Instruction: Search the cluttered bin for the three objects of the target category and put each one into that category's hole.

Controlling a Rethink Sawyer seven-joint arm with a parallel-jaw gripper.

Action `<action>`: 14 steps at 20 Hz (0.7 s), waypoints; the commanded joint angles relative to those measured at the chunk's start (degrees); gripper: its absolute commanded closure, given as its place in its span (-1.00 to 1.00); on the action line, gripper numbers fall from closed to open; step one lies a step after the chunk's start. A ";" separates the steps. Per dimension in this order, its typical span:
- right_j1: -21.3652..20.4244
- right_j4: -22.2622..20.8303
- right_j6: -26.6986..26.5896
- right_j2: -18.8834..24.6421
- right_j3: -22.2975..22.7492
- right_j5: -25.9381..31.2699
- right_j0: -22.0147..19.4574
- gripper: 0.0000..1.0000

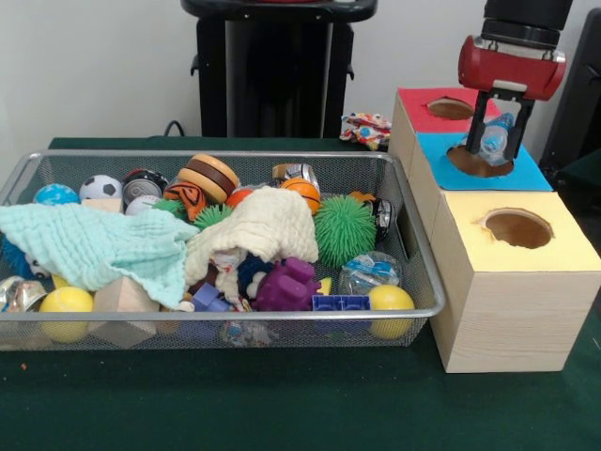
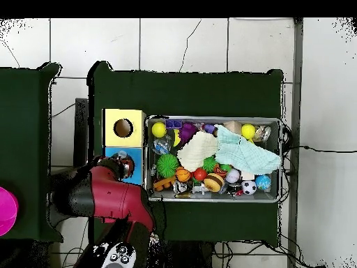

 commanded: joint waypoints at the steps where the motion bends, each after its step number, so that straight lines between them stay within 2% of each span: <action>1: 1.87 2.65 14.34 5.03 3.56 2.14 -0.80 1.00; 2: 1.68 2.69 14.23 5.53 3.89 1.82 -1.18 1.00; 3: 1.69 2.67 14.19 5.60 3.89 1.68 -1.25 -1.00; 14: 1.89 2.06 14.26 3.42 3.03 2.24 0.46 -1.00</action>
